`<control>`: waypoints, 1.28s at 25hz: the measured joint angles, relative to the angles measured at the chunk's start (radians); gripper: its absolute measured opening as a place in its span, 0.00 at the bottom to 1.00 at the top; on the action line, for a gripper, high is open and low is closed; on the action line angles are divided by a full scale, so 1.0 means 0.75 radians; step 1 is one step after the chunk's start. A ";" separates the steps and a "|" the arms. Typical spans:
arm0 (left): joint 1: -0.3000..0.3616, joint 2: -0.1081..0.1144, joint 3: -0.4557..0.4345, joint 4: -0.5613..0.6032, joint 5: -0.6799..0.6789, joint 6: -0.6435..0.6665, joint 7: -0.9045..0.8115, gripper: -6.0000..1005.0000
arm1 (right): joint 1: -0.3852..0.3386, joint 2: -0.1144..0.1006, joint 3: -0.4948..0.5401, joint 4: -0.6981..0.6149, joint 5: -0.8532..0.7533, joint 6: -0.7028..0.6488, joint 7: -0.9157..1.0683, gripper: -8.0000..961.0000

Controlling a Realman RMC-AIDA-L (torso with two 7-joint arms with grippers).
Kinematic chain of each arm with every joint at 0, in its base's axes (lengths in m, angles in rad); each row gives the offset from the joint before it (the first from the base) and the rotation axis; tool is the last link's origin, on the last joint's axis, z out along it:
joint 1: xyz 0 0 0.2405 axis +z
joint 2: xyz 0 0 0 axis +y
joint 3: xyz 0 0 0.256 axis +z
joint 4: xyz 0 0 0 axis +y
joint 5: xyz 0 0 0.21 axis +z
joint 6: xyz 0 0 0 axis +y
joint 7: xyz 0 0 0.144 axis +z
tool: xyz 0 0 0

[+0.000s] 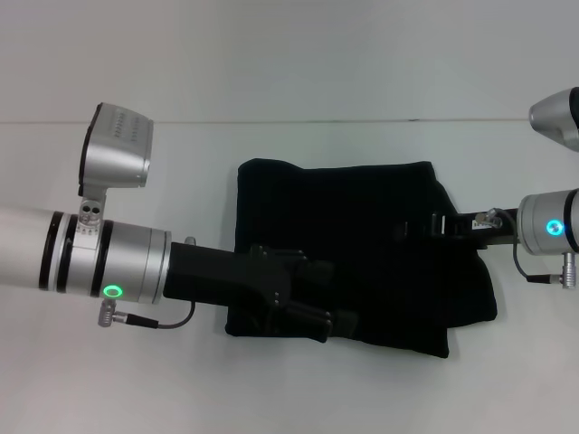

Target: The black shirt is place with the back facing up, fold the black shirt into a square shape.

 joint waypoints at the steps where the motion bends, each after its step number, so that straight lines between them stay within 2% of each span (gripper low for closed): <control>1: 0.000 0.000 0.000 0.001 0.000 -0.001 0.000 0.94 | 0.003 0.000 -0.002 0.000 0.000 -0.003 -0.001 0.45; 7: -0.005 0.004 -0.002 0.003 0.000 -0.002 0.000 0.95 | 0.016 0.015 -0.001 -0.004 0.000 -0.002 -0.005 0.46; 16: -0.008 0.009 0.000 0.002 0.000 -0.018 0.000 0.95 | 0.026 0.016 0.006 -0.003 0.001 0.001 -0.001 0.44; 22: -0.008 0.011 0.000 0.003 0.001 -0.018 0.000 0.95 | 0.023 0.017 0.008 -0.006 0.025 0.002 -0.016 0.22; 24: -0.007 0.011 -0.002 0.003 0.001 -0.018 0.000 0.95 | 0.021 0.017 0.005 -0.019 0.044 -0.001 -0.021 0.07; 32: -0.002 0.011 -0.014 0.005 0.002 -0.030 -0.018 0.95 | 0.035 0.005 0.004 -0.100 0.071 -0.065 -0.018 0.07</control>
